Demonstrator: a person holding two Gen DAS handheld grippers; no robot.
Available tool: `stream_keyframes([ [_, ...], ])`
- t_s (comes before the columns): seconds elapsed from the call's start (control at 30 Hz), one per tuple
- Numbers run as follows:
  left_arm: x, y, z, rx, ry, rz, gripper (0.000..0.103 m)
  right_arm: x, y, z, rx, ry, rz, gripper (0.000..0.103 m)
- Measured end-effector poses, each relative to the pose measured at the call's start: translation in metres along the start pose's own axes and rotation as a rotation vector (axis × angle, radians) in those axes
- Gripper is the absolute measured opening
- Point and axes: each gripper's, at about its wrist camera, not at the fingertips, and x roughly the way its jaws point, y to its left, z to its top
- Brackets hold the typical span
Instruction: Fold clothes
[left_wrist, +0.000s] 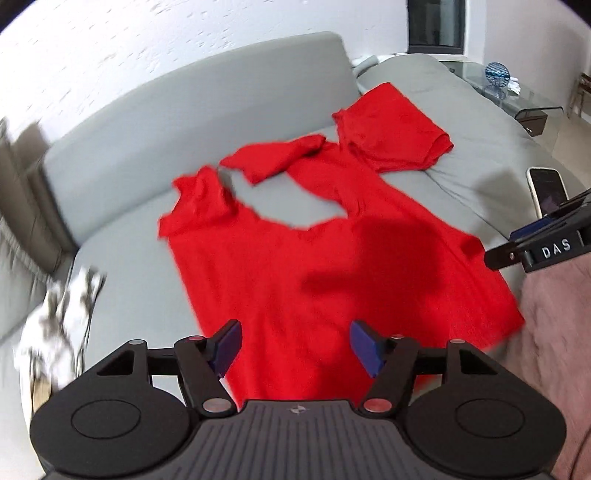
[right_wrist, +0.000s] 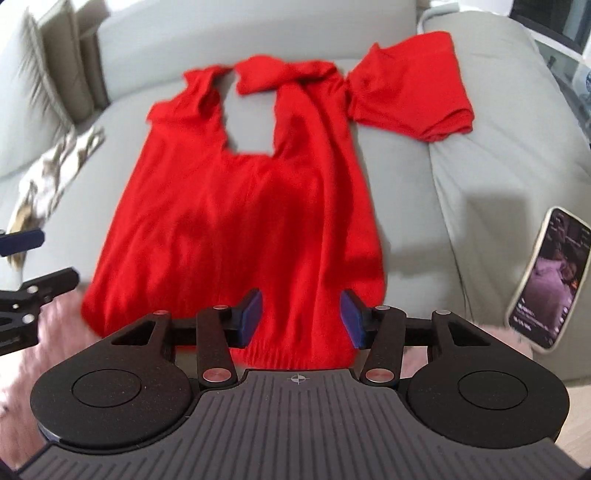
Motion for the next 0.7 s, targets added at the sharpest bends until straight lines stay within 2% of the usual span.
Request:
stream_keyframes([
  [0.17,0.043,-0.028,0.021,0.009,0.033,-0.088,0.063,0.025,-0.032,0.012,0.045,0.042,-0.058,0.053],
  [0.3,0.065,-0.06,0.027,0.026,0.045,-0.115,0.06,0.042,-0.054,0.016,0.05,0.045,-0.07,0.053],
  [0.37,0.078,-0.074,0.032,0.043,0.044,-0.12,0.058,0.052,-0.06,0.02,0.037,0.051,-0.069,0.045],
  [0.43,0.088,-0.091,0.039,0.07,0.032,-0.116,0.058,0.067,-0.068,0.025,0.02,0.062,-0.068,0.042],
  [0.63,0.117,-0.107,0.054,0.062,0.053,-0.098,0.053,0.099,-0.074,0.032,-0.009,0.097,-0.049,0.043],
  [0.7,0.124,-0.109,0.053,0.059,0.076,-0.092,0.05,0.104,-0.069,0.031,-0.05,0.092,-0.047,0.027],
])
